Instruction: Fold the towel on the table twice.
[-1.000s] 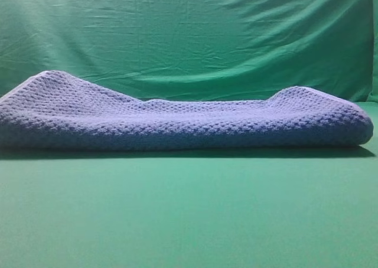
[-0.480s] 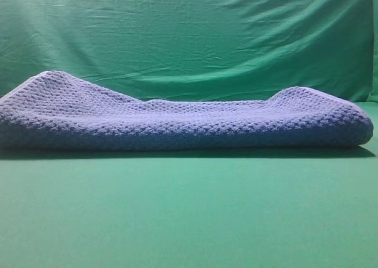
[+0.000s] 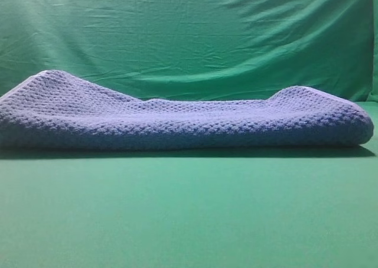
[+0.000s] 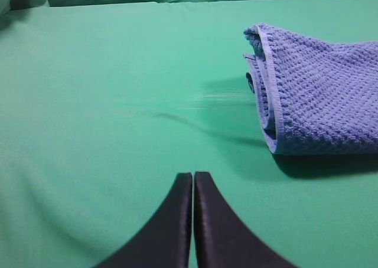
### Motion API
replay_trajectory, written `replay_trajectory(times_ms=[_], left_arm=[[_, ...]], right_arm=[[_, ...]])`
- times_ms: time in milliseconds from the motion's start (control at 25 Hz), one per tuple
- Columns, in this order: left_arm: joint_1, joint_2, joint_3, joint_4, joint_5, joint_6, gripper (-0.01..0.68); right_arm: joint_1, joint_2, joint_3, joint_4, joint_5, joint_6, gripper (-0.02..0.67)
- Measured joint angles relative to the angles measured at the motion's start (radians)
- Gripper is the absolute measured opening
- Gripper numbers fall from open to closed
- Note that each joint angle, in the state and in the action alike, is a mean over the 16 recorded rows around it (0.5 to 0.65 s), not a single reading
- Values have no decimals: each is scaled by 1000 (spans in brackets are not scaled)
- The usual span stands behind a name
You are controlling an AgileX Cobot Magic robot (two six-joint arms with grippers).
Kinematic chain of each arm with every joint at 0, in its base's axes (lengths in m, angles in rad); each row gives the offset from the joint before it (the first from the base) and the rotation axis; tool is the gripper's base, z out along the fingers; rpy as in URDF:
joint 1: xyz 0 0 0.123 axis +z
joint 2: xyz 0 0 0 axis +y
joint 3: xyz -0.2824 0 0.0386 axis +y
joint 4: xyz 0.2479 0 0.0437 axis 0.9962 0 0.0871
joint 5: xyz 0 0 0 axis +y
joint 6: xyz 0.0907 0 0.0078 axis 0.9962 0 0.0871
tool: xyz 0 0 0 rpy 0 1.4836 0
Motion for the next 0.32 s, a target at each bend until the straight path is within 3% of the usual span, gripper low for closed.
replay_trajectory(times_ms=[320], left_arm=[[0, 0, 0, 0, 0, 0, 0]], right_arm=[[0, 0, 0, 0, 0, 0, 0]])
